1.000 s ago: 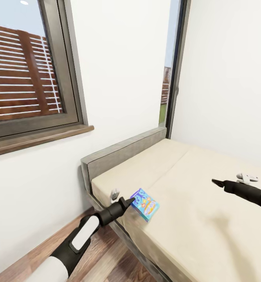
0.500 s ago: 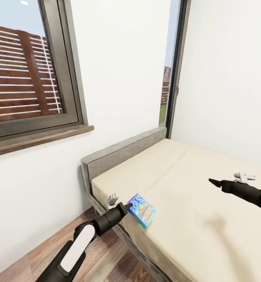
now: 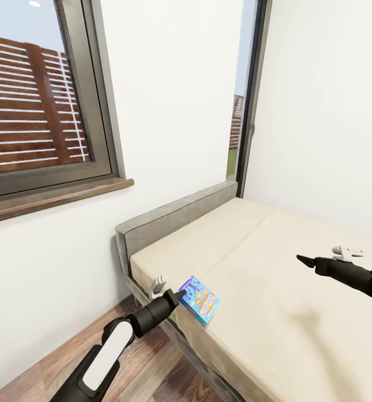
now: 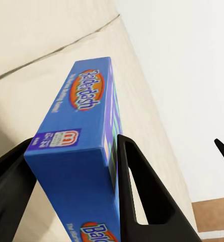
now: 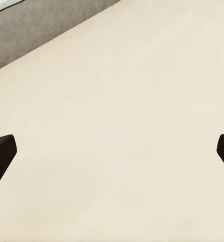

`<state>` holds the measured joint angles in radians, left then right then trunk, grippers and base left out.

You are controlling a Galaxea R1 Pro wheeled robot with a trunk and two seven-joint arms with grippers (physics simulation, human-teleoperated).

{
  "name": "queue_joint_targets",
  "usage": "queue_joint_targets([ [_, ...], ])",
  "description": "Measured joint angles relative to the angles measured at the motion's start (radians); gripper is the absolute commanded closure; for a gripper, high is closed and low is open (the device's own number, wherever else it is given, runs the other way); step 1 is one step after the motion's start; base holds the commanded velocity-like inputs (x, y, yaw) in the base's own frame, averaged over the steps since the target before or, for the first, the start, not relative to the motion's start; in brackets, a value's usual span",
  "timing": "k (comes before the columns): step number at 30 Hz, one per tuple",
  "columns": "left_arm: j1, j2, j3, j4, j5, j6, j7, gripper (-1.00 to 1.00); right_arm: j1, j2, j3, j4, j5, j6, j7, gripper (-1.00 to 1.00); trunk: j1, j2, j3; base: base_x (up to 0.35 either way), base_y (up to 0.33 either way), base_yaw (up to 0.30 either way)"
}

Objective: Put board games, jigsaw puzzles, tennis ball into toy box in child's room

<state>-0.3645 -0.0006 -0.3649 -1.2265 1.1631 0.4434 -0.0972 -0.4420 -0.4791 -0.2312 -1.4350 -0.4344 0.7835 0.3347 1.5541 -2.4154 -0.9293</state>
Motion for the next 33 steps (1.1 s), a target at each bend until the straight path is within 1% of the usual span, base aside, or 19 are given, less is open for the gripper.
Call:
queue_joint_targets([
  [4, 0.001, 0.0, 0.001, -0.002, 0.0, -0.001, 0.001, 1.0, 0.001, 0.001, 0.0, -0.001, 0.0, 0.0, 0.0, -1.0, 0.0, 0.0, 0.0, 0.0, 0.0, 0.0],
  [33, 0.008, 0.003, 0.003, 0.003, -0.008, 0.0, -0.004, 1.0, 0.002, 0.007, 0.005, -0.002, 0.001, 0.001, 0.0, -1.0, -0.111, 0.203, 0.091, 0.0, 0.0, 0.0],
])
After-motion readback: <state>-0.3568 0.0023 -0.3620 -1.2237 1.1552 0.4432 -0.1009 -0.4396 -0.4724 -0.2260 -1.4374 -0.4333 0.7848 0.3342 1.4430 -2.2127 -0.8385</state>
